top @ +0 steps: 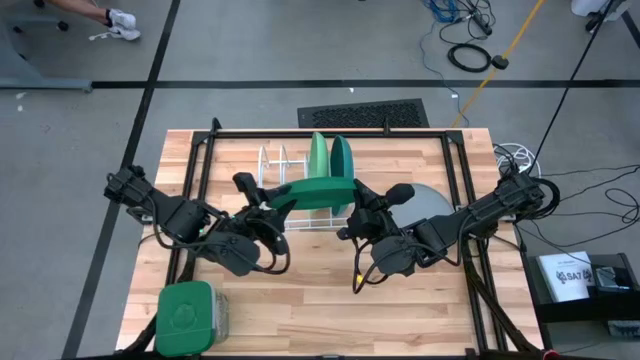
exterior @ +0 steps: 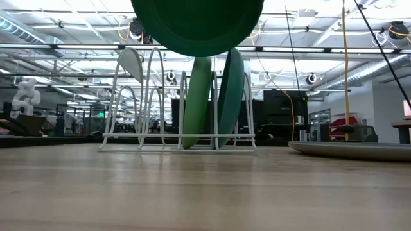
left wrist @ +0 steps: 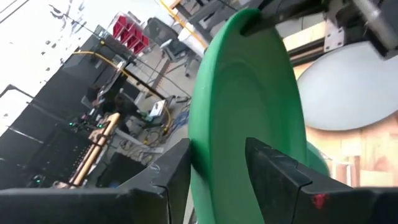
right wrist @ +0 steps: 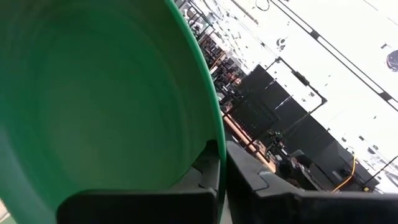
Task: Sort dishes
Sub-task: Put the dark green plate into the dish rack
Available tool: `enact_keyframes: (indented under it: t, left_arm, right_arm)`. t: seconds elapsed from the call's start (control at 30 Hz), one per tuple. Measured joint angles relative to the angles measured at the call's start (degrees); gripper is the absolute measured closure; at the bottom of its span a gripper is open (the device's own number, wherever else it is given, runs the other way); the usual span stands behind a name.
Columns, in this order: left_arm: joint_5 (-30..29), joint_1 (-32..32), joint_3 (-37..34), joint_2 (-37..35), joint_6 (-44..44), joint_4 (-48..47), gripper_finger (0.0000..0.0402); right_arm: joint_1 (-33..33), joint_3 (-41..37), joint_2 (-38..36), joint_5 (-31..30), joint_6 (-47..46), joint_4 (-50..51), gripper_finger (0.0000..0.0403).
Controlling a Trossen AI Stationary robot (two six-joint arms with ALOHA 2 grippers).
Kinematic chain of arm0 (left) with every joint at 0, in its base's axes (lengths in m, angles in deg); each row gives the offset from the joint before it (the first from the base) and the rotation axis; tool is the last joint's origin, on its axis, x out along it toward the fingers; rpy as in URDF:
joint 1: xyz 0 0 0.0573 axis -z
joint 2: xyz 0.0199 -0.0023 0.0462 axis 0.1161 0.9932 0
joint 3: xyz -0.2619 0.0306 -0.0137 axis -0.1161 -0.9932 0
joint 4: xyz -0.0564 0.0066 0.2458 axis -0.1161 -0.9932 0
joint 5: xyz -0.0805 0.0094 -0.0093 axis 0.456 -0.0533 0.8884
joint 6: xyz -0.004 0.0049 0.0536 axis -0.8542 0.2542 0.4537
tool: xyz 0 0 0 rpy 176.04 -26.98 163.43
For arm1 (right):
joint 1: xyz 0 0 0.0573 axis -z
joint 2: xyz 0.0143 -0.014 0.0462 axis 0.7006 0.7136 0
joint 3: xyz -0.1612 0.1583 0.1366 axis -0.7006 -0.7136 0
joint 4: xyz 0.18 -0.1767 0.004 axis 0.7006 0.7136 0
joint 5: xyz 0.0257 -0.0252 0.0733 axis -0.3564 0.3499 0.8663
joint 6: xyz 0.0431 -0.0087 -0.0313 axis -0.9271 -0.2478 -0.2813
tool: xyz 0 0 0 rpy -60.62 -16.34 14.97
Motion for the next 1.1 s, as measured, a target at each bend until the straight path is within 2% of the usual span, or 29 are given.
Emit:
enact_keyframes:
  t: [0.2, 0.3, 0.4, 0.53, 0.77, 0.9, 1.0, 1.1]
  left_arm:
    - [0.15, -2.31, 0.0, 0.9, 0.02, -1.7, 0.0256]
    - [0.19, -2.5, 0.0, 0.88, 0.72, -2.74, 0.0298]
    - [-1.29, -2.64, 0.04, 0.84, 3.07, -2.72, 0.037]
    - [-1.98, -2.55, 0.2, 0.66, 8.36, -2.64, 0.0387]
    - [1.13, -2.54, 0.07, -1.19, 24.3, -3.03, 0.0389]
    - [3.97, -2.84, -0.04, -3.02, 37.61, -3.52, 0.0389]
    - [4.76, -3.49, -0.02, -4.04, 48.5, -2.69, 0.0389]
    - [4.72, -4.36, -0.07, -5.01, 57.82, 1.17, 0.0389]
  right_arm:
    - [-1.03, 0.0, 0.0, 0.0, 1.34, -0.85, 0.0402]
    - [-1.65, 0.0, 0.0, -0.01, 2.02, -0.86, 0.0402]
    - [-2.16, 0.0, 0.0, -0.12, 1.93, -0.92, 0.0402]
    - [-2.69, 0.0, -0.01, 2.79, 2.25, -0.59, 0.0386]
    - [-4.65, -0.04, 0.26, 12.23, 3.35, 0.22, 0.0305]
    - [-6.42, 0.07, 0.1, 17.57, 4.15, -0.71, 0.0251]
    - [-7.2, 0.07, 0.11, 17.94, 4.17, -0.5, 0.0225]
    - [-7.74, 0.07, 0.11, 17.75, 4.88, -0.55, 0.0215]
